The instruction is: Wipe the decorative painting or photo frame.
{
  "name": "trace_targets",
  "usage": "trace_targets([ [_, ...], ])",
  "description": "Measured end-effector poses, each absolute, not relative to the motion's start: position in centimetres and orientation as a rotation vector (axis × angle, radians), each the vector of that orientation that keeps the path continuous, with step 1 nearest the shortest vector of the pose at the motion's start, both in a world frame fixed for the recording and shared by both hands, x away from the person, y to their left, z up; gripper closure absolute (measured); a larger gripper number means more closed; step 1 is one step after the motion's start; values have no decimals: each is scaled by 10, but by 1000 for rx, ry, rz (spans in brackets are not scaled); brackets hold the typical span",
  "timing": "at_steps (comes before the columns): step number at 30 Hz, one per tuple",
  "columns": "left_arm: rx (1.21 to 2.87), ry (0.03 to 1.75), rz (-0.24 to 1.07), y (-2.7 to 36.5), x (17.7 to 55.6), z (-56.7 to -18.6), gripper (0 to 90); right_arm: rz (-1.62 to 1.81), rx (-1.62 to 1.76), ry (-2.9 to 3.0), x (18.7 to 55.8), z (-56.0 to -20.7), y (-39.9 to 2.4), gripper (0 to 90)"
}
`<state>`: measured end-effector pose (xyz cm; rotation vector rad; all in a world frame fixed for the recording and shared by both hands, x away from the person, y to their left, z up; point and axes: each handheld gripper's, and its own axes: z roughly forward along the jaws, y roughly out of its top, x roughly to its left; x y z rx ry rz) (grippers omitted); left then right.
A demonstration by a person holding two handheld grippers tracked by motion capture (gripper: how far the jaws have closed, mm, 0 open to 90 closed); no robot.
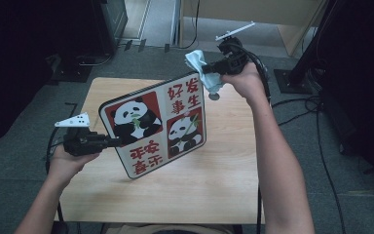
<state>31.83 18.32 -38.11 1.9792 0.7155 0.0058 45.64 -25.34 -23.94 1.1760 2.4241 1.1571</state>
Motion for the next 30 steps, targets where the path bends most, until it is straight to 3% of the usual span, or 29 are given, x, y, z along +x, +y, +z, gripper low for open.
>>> trace_targets([
  [30, 1979, 722, 10, 182, 317, -381, 788, 1216, 1230, 2429, 450, -284, -269, 826],
])
